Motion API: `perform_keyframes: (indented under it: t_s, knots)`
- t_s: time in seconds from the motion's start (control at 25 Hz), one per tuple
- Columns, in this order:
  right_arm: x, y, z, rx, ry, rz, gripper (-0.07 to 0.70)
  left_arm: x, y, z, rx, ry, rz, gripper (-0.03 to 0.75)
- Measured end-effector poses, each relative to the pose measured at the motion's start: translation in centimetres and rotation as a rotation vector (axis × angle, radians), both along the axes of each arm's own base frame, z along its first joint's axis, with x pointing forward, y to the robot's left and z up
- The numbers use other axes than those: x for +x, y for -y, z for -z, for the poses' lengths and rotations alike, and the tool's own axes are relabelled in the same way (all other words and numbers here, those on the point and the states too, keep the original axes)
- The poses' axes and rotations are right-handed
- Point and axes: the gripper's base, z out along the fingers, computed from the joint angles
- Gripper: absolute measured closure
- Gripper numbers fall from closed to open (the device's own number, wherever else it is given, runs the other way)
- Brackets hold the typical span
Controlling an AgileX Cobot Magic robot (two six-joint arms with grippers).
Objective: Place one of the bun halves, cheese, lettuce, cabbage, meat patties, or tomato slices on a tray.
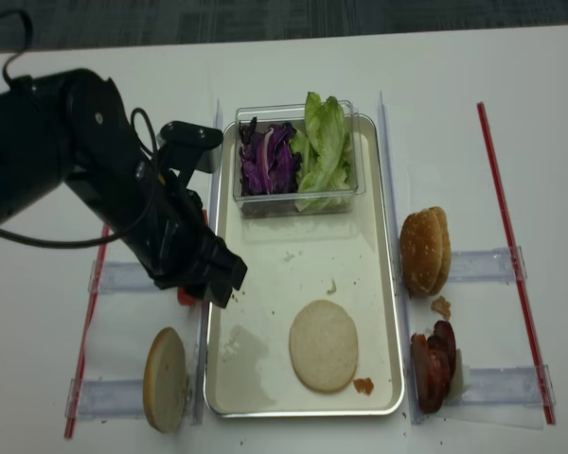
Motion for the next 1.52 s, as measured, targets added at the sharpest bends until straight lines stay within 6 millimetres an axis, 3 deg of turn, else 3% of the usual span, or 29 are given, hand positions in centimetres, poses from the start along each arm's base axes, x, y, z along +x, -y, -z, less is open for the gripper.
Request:
perform_keyframes:
  t_s: [0.48, 1.08, 1.32, 1.52]
  knots:
    - [0.0, 0.0, 0.0, 0.0, 0.0, 0.0, 0.223, 0.5, -2.1, -1.6, 0.257, -0.01, -0.095, 0.438]
    - [0.0, 0.0, 0.0, 0.0, 0.0, 0.0, 0.223, 0.7, -2.6, -1.6, 0.292, 0.004, -0.11, 0.438]
    - [0.0, 0.0, 0.0, 0.0, 0.0, 0.0, 0.223, 1.6, -4.9, -1.6, 0.298, -0.005, -0.188, 0.438]
    - [0.0, 0.0, 0.0, 0.0, 0.0, 0.0, 0.223, 2.4, -8.0, -1.6, 0.301, -0.019, -0.277, 0.438]
